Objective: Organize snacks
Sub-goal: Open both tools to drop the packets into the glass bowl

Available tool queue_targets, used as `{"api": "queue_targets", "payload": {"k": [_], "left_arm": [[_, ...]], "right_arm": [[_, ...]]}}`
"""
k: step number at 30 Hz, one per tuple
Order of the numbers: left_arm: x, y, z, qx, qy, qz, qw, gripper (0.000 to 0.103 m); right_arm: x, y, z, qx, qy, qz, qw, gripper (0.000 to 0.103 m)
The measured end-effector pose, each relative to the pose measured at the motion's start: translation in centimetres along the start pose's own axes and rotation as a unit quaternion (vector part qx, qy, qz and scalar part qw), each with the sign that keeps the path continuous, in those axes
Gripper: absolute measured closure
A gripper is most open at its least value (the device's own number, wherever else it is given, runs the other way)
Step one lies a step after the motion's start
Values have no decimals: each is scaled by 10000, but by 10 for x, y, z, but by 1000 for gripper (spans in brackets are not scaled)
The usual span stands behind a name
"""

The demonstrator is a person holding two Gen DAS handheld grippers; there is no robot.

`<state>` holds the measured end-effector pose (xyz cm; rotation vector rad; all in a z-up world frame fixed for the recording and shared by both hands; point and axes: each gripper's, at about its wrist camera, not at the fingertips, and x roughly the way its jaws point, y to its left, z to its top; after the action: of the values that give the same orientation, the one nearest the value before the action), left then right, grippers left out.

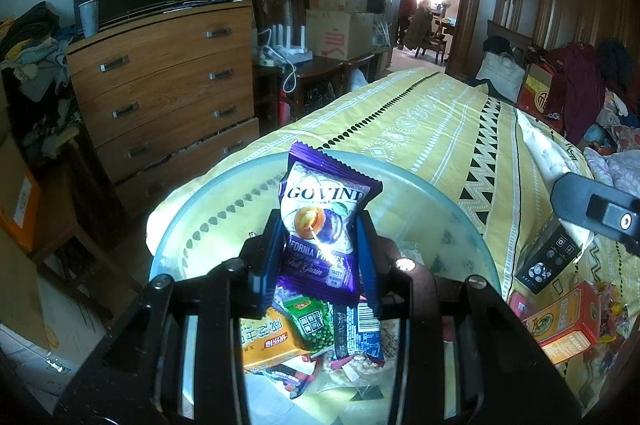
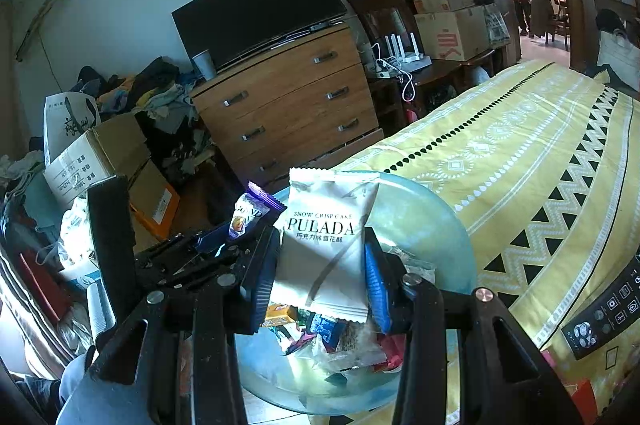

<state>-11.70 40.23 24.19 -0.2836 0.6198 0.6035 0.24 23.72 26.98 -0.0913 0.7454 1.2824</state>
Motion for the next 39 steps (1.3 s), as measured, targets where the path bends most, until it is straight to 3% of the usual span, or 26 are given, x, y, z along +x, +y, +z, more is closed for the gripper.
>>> {"api": "queue_targets", "payload": {"k": [30, 34, 39], "left_arm": [[7, 2, -2, 51, 70, -26, 10000, 68], [11, 4, -4, 17, 128, -12, 9999, 61], [14, 9, -8, -54, 143, 98, 9998, 51]], "right_arm": [[4, 6, 1, 8, 27, 40, 10000, 58], [7, 10, -2, 13, 65, 107, 9999, 56], [4, 16, -4, 13, -13, 166, 9999, 45]]}}
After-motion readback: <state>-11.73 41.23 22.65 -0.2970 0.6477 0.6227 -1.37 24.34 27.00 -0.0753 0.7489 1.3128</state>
